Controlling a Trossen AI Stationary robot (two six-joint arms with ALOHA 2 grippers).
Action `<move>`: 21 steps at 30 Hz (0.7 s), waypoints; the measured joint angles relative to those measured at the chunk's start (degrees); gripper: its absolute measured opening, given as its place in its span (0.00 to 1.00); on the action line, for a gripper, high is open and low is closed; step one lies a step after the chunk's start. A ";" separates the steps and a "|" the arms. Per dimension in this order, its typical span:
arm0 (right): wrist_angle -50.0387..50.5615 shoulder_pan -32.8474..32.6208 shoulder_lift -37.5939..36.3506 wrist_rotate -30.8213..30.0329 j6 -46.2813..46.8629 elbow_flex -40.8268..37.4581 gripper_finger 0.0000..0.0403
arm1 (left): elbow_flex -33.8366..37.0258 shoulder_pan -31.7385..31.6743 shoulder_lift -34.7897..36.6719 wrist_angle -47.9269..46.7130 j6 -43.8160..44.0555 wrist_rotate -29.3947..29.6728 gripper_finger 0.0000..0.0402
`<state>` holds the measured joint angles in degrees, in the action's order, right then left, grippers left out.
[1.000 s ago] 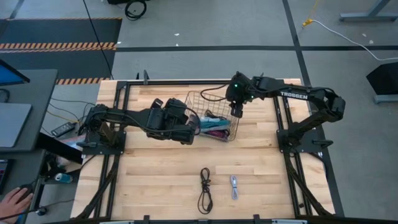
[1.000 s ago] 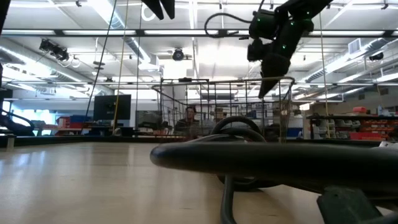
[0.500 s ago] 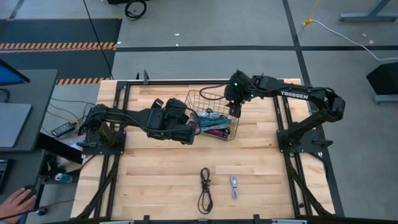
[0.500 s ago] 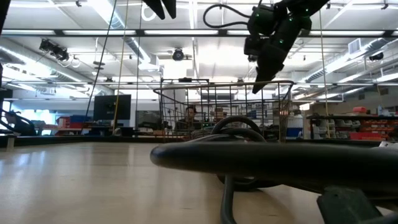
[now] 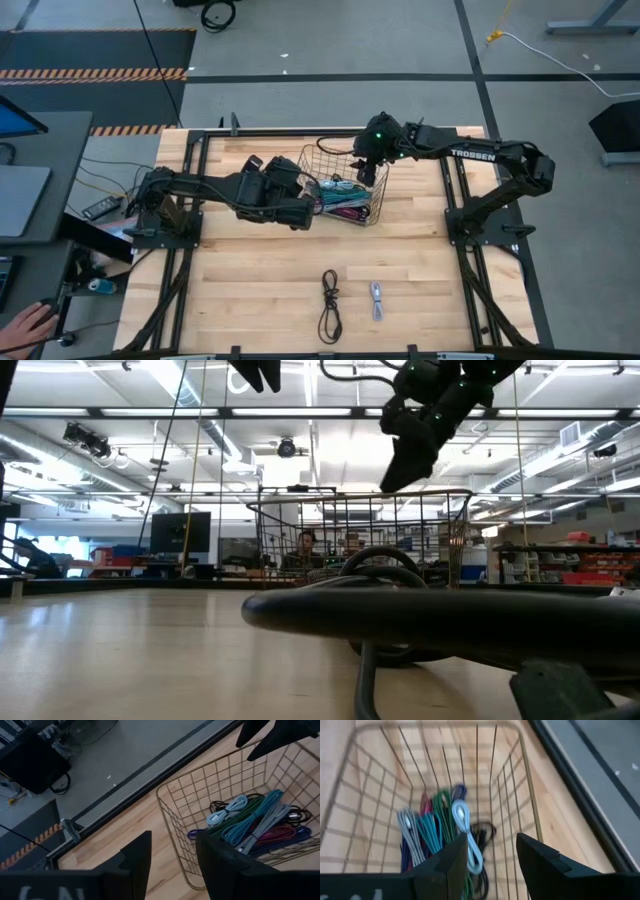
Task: Pick and place USB-C Cables
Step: Put the light purple USB cable into the gold wire basket
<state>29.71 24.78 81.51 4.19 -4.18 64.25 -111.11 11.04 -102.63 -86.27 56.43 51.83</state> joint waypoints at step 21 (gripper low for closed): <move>4.77 0.46 -0.43 -0.03 -3.18 12.30 0.44 | -0.09 -2.57 0.46 -3.72 -3.09 -0.41 0.40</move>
<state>34.48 25.24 81.07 4.15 -7.36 76.55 -111.20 8.47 -102.17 -90.00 53.34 51.42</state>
